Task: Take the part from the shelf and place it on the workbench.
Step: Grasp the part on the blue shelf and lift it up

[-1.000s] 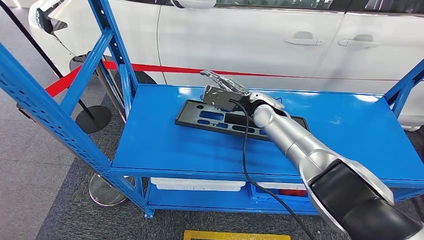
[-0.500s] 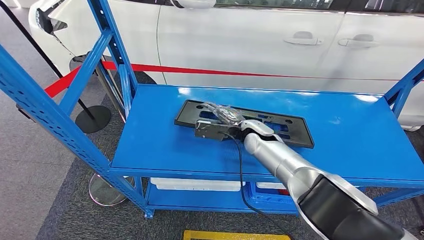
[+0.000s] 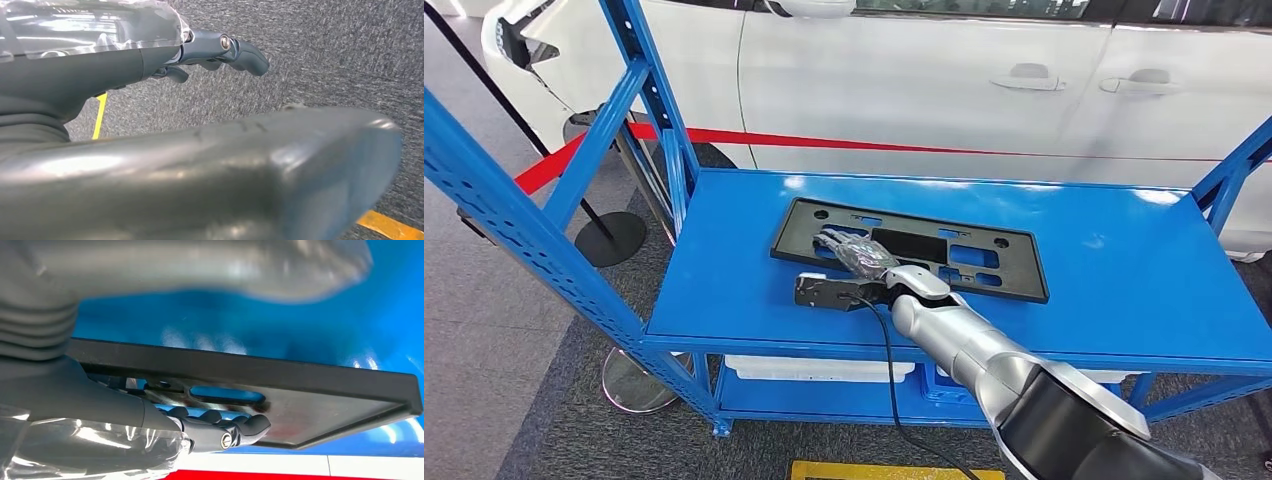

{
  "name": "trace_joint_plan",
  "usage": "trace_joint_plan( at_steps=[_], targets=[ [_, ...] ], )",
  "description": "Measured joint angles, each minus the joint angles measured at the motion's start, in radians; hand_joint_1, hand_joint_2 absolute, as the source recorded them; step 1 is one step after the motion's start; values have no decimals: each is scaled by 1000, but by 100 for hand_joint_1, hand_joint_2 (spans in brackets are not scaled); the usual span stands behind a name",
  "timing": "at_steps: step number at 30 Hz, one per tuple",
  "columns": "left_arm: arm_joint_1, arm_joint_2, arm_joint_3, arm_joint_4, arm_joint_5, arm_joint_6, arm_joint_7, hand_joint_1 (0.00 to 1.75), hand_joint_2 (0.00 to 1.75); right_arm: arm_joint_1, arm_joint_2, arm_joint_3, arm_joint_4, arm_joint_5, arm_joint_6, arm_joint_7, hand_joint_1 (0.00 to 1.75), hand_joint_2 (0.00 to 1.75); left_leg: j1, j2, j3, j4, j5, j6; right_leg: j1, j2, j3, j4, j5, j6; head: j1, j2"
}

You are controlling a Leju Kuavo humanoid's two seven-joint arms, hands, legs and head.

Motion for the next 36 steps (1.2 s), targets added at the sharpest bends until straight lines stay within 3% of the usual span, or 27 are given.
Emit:
trace_joint_plan(
  at_steps=[1, 9, 11, 14, 17, 27, 36],
  targets=[
    [0, 0, -4, 0, 0, 1, 4, 0, 0, 2, 7, 2, 7, 9, -11, -1, 0, 175, 0, 0, 0, 0, 0, 0, 0, 0, 0, 0, 0, 0, 0, 0],
    [-1, 0, -15, 0, 0, 4, 10, 0, 0, 6, 9, 2, 13, 35, -41, -8, 0, 175, 0, 0, 0, 0, 0, 0, 0, 0, 0, 0, 0, 0, 0, 0],
    [-1, 0, -16, 0, 2, 8, 11, 0, 0, 10, 11, 10, 13, 116, -120, 18, 0, 175, 0, 0, 0, 0, 0, 0, 0, 0, 0, 0, 0, 0, 0, 0],
    [-2, 0, -16, 0, 4, 19, 16, 0, 0, 12, 16, 66, 13, 361, -319, 121, 0, 175, 0, 0, 0, 0, 0, 0, 0, 0, 0, 0, 0, 0, 0, 0],
    [-5, -2, -17, 0, 6, 24, 16, 0, 0, 13, 23, 121, 16, 486, -398, 173, 0, 175, 0, 0, 0, 0, 0, 0, 0, 0, 0, 1, 0, 0, 0, 0],
    [-7, -7, -20, 0, 3, 24, 18, 0, 0, 23, 28, 121, 22, 484, -403, 140, 0, 175, 0, 0, 0, 0, 0, 0, 0, 0, 0, 1, 0, 0, 0, 0],
    [-7, -8, -31, 0, 4, 24, 16, 0, 0, 40, 25, 64, -1, 547, -371, 143, 0, 175, 0, 0, 1, 0, 0, -1, 0, 0, 0, 1, 0, 0, 0, 0]
  ],
)
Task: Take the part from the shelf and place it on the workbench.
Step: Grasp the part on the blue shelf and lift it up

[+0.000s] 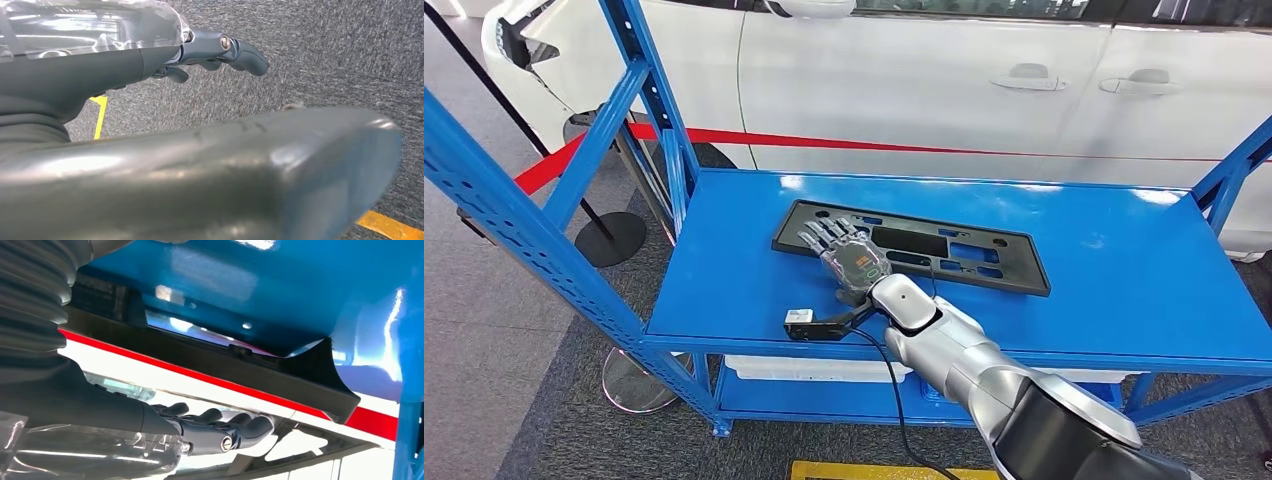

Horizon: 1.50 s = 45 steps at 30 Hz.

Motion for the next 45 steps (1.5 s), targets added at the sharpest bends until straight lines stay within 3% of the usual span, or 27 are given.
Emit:
trace_joint_plan(
  at_steps=[14, 22, 26, 33, 40, 45],
  targets=[
    [2, 0, -25, 0, -5, -6, 8, 0, 0, -43, -30, -84, 46, 155, 87, 197, 0, 175, 0, 0, 0, 0, 1, 0, 0, 0, 0, 0, 0, 0, 0, 0],
    [2, 0, -32, 0, 0, -3, 22, 0, 0, -82, -93, -165, 95, 164, 129, 217, 0, 175, -1, -1, 0, 1, 1, 0, -1, 0, 1, 0, 1, 1, 0, 0],
    [3, 0, -32, 0, 3, -2, 26, 0, 0, -88, -127, -200, 109, 151, 128, 196, 175, 175, -1, -1, 0, 1, 1, 0, 0, 0, 0, 0, 1, 2, 0, 0],
    [3, 1, -33, 0, 19, -2, 9, 0, 0, -96, -165, -273, 116, 130, 55, 97, 175, 175, -1, 0, 0, 1, 1, 0, 0, 0, 0, 0, 2, 2, 0, 0],
    [2, 1, -32, 0, 29, -2, -10, 0, 0, -145, -170, -342, 112, 78, -26, -16, 175, 175, -1, 0, 0, 0, 1, 0, 0, 0, 0, 1, 2, 2, 0, 0],
    [2, 2, -32, 0, 32, -2, -12, 0, 0, -180, -170, -367, 112, 69, -29, -38, 175, 175, -1, 0, 0, 0, 1, 0, 0, 0, 0, 1, 2, 2, 0, 0]
  ],
)
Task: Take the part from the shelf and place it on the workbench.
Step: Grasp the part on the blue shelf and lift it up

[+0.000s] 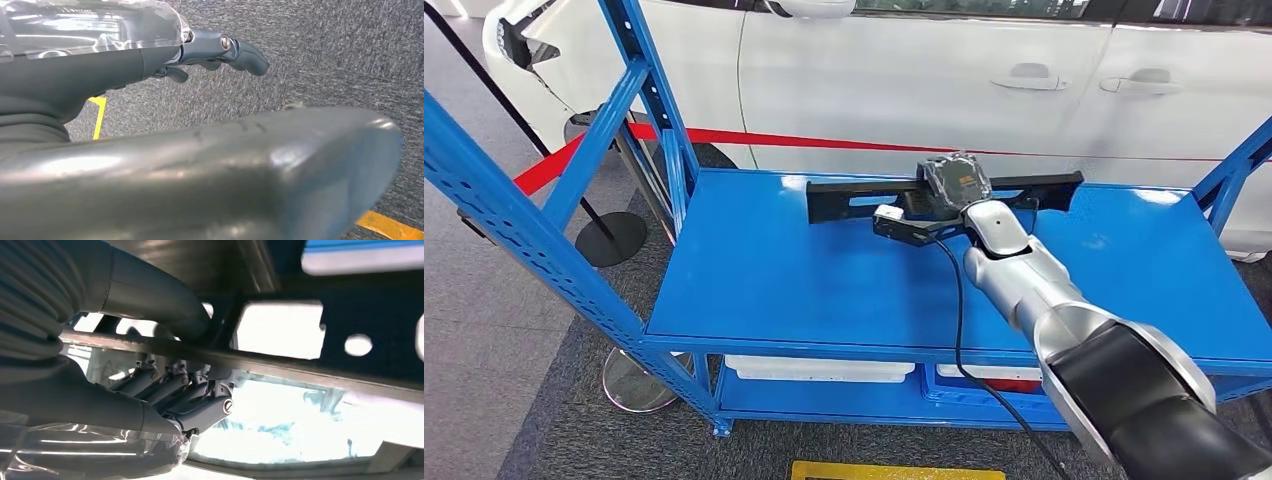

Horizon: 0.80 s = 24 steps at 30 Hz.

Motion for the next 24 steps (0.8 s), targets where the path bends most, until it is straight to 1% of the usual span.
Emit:
trace_joint_plan(
  at_steps=[2, 4, 7, 11, 14, 20, 21, 22, 24],
  targets=[
    [0, 0, 0, 0, 0, 0, 0, 0, 0, -3, 0, -4, 0, 0, -4, -3, 175, 175, 0, 0, 0, 0, 0, 0, 0, 0, 0, 0, 0, 0, 0, 0],
    [0, 0, 0, 0, 3, 0, -2, 0, 0, -6, 0, -6, 0, -3, -26, -24, 175, 175, 0, 0, 0, 0, 0, 0, 0, 0, 0, 0, 0, 0, 0, 0],
    [0, 2, 0, 0, 12, 2, -5, 0, 0, -28, 0, -15, -11, -30, -56, -93, 175, 175, 0, 0, -1, 0, 0, 0, 0, 0, -1, 1, 0, 0, 0, 0],
    [1, 4, 1, 0, 29, 10, -11, 0, 0, -102, 0, -43, -44, -89, -44, -163, 175, 175, 0, 0, -2, 0, 1, -1, 0, 0, -2, 1, 0, 0, 0, 0],
    [1, 5, 3, 0, 39, 20, -13, 0, 0, -162, 3, -56, -63, -110, -37, -176, 175, 175, 0, 0, -2, 0, 1, -1, 0, 0, -2, 1, 0, 0, 0, 0],
    [0, 5, 3, 0, 40, 21, -27, 0, 0, -264, 13, -69, -75, -147, -49, -177, 175, 175, 0, 0, -3, 0, 1, -1, 0, 0, -2, 2, 0, 0, 0, 0],
    [0, 5, 3, 0, 40, 19, -32, 0, 0, -281, 15, -76, -78, -178, -34, -180, 175, 175, 0, 0, -3, 0, 1, -1, 0, 0, -2, 2, 0, 0, 0, 0],
    [0, 5, 3, 0, 39, 17, -37, 0, 0, -299, 17, -90, -83, -237, 0, -188, 175, 175, 0, 0, -3, 0, 1, -1, 0, 0, -3, 2, 0, 0, 0, 0],
    [0, 5, 4, 0, 41, 13, -55, 0, 0, -331, 25, -145, -104, -424, 117, -212, 175, 175, 0, -1, -4, 0, 1, -1, 0, 0, -3, 2, 0, 0, 0, 0]
  ],
)
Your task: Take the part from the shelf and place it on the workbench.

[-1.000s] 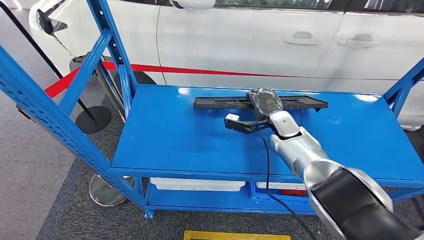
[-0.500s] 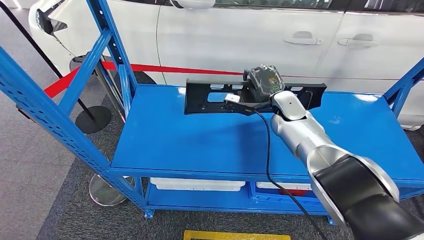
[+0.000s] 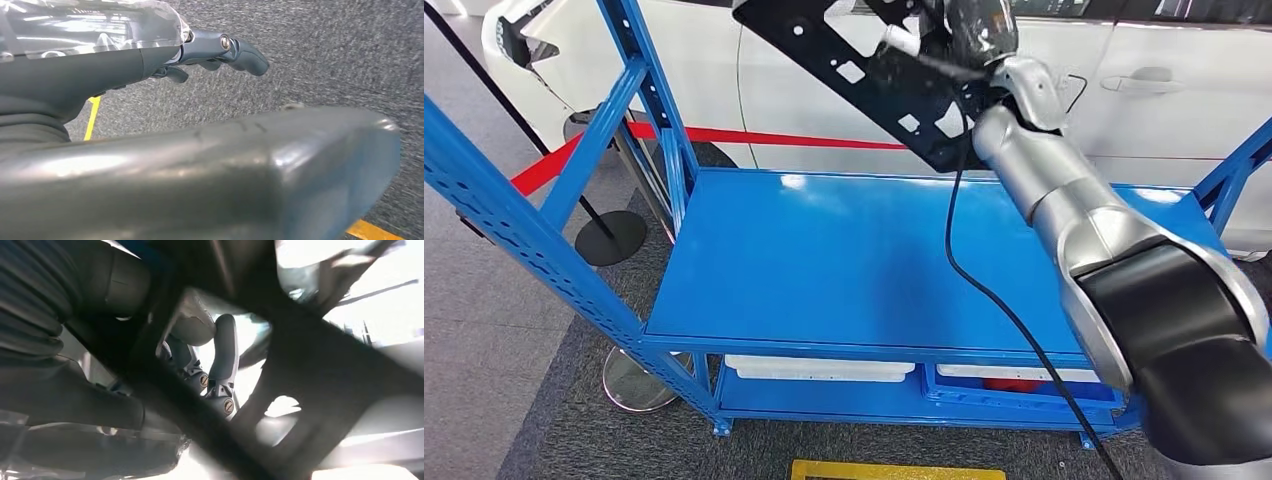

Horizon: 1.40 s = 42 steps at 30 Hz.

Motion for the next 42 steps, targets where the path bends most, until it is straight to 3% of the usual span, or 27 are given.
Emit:
trace_joint_plan(
  at_steps=[3, 6, 7, 10, 11, 14, 15, 18, 27, 42],
  targets=[
    [0, 1, 8, 0, 21, -21, -61, 0, 0, -30, 14, -127, -37, -309, 228, -17, 175, 175, 0, -1, 0, 0, 0, 0, 0, 0, -1, 0, 0, 0, 0, 0],
    [-3, 1, 23, 0, 30, -71, -147, 0, 131, -31, 19, -235, -55, -535, 394, -13, 175, 175, 0, -1, 0, 0, 0, 0, 0, 0, -1, 0, 0, 0, 0, 0],
    [-5, 1, 24, 0, 28, -85, -169, 0, 131, -27, 19, -262, -55, -593, 429, -12, 175, 175, 0, -1, 0, 0, 0, 0, 0, 0, -1, 0, 0, 0, 0, 0],
    [-16, 1, 27, -1, 26, -143, -225, 0, 0, -5, 22, -323, -52, -732, 500, -8, 171, 175, 0, -1, 0, 0, 0, 0, 0, -1, -1, 0, 0, 0, 0, 0],
    [-21, 1, 30, -1, 27, -165, -246, 0, 0, 5, 22, -339, -50, -770, 516, -9, 146, 175, 0, -1, 0, 0, 0, 0, 0, -1, -1, 0, 0, 0, 0, 0],
    [-41, 1, 43, -3, 27, -196, -297, 0, 0, 39, 22, -366, -47, -849, 544, -31, 18, 175, 0, -1, 0, 0, 1, 0, 0, -1, -1, 0, 0, 0, 0, 0],
    [-48, 1, 46, -4, 24, -200, -308, 0, 0, 52, 22, -369, -46, -864, 549, -44, 0, 131, 0, -1, 0, 0, 1, 0, 0, 0, -1, 0, 0, 0, 0, 0],
    [-65, 1, 51, -8, 18, -215, -327, 0, 0, 101, 20, -372, -63, -901, 564, -81, 0, 0, 0, -1, 0, 1, 1, 0, 0, 0, -1, 0, 0, 0, 0, 0],
    [-76, 0, 87, -12, 20, -244, -316, 0, 0, 217, 8, -361, -128, -971, 589, -94, 0, 0, 0, 0, 0, 0, 0, 0, 0, 0, -1, 0, 0, 0, 0, 0],
    [-68, 0, 127, -13, 37, -249, -283, 0, 0, 258, -2, -322, -154, -1017, 584, -78, 0, 0, 0, 0, 0, 0, 0, 0, 0, 0, -1, 0, 0, 0, 0, 0]
  ],
)
